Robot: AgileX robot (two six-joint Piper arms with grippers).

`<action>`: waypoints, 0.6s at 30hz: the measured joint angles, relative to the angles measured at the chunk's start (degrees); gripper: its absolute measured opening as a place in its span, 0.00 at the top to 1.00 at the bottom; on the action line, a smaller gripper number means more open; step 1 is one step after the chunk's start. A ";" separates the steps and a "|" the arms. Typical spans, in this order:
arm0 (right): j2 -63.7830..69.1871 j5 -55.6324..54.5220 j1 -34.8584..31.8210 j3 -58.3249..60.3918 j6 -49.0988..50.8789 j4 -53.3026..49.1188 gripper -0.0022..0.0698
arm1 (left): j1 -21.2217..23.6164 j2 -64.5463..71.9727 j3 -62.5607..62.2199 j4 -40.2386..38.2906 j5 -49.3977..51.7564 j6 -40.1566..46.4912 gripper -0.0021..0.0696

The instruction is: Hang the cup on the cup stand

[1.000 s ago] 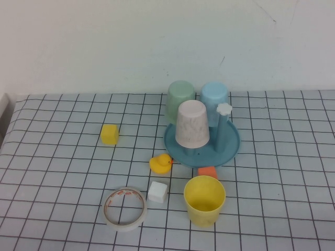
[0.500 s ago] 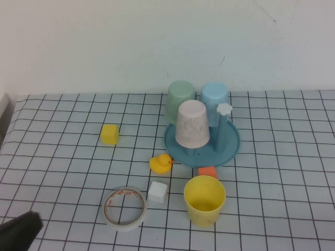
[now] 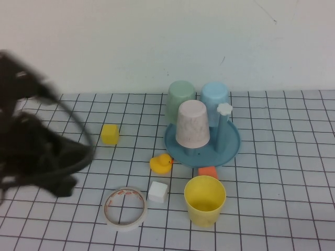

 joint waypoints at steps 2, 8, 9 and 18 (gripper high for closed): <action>0.00 1.93 0.00 0.00 -1.45 0.00 0.97 | -4.96 3.94 -3.18 6.12 0.25 -4.45 0.97; 0.00 3.92 0.00 0.00 -2.81 0.00 0.97 | -20.59 17.23 -12.61 27.33 3.88 -19.48 0.97; 0.00 3.92 0.00 0.00 -2.92 0.00 0.97 | -22.64 19.24 -14.00 29.76 4.28 -21.28 0.97; 0.00 4.52 0.00 0.00 -3.63 0.00 0.97 | -30.70 34.51 -24.14 35.05 5.14 -28.34 0.94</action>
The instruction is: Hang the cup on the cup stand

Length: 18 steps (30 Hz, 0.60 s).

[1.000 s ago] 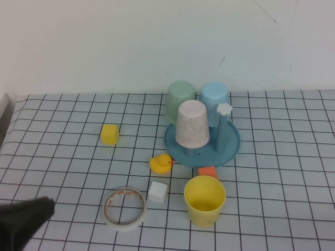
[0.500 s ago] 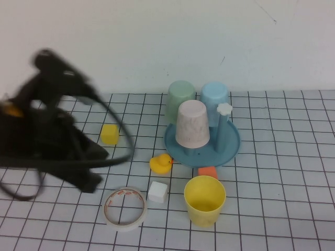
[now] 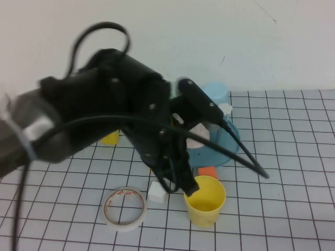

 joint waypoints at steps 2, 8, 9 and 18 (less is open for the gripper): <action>0.00 0.00 0.00 0.00 -0.21 0.00 0.97 | -0.20 2.73 -1.69 0.00 0.15 -1.15 0.86; 0.00 0.03 0.00 0.00 -0.60 0.00 0.97 | -0.35 9.57 -5.63 -1.75 -0.17 -6.33 0.42; 0.00 0.03 0.00 0.00 -0.65 0.00 0.97 | -0.35 10.47 -5.75 -2.01 -0.65 -6.92 0.36; 0.00 0.25 0.00 0.00 -1.58 0.00 0.97 | -0.35 18.47 -6.08 -1.51 -4.79 -11.82 0.27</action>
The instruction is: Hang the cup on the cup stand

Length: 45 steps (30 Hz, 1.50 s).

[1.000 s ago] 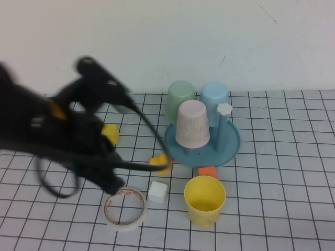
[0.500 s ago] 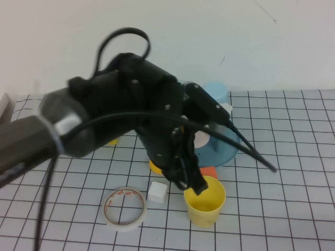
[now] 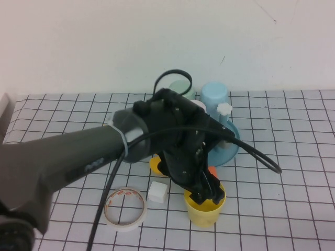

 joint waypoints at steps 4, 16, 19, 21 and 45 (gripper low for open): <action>0.00 0.00 0.00 0.00 -0.10 0.00 0.97 | 0.00 2.67 -0.31 0.11 -2.26 -1.32 0.28; 0.00 0.94 0.00 0.00 -0.10 0.00 0.97 | 0.00 4.38 -0.94 1.43 -2.54 -1.14 0.93; 0.00 1.06 0.00 0.00 -0.10 0.00 0.97 | 0.00 1.59 -0.94 2.54 -1.90 -0.33 0.95; 0.00 1.06 0.00 0.00 -0.10 0.00 0.97 | 0.00 -1.53 -0.58 3.66 -1.87 0.74 0.95; 0.00 7.55 0.00 0.00 -4.04 24.82 0.97 | 0.00 -50.31 48.76 6.86 -75.63 9.56 0.96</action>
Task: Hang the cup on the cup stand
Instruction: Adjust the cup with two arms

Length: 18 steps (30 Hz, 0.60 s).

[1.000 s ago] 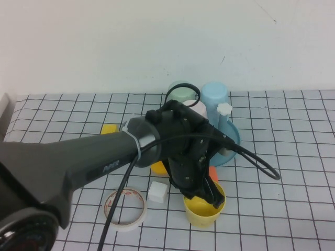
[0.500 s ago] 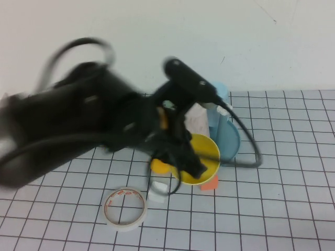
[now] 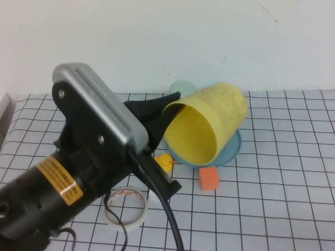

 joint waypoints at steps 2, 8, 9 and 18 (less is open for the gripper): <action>0.00 0.54 0.00 0.00 -4.17 9.15 0.97 | 0.00 1.14 1.40 -2.16 -7.07 5.31 0.96; 2.01 4.38 0.00 0.00 -15.02 27.79 0.90 | 0.00 6.89 2.01 -10.78 -19.92 13.51 0.96; 2.98 4.96 0.00 0.00 -15.87 28.56 0.87 | 0.00 7.91 2.01 -11.30 -22.28 13.64 0.96; 20.85 7.01 0.00 -9.68 -24.31 29.89 0.10 | 0.00 14.59 2.01 -10.13 -34.29 10.75 0.96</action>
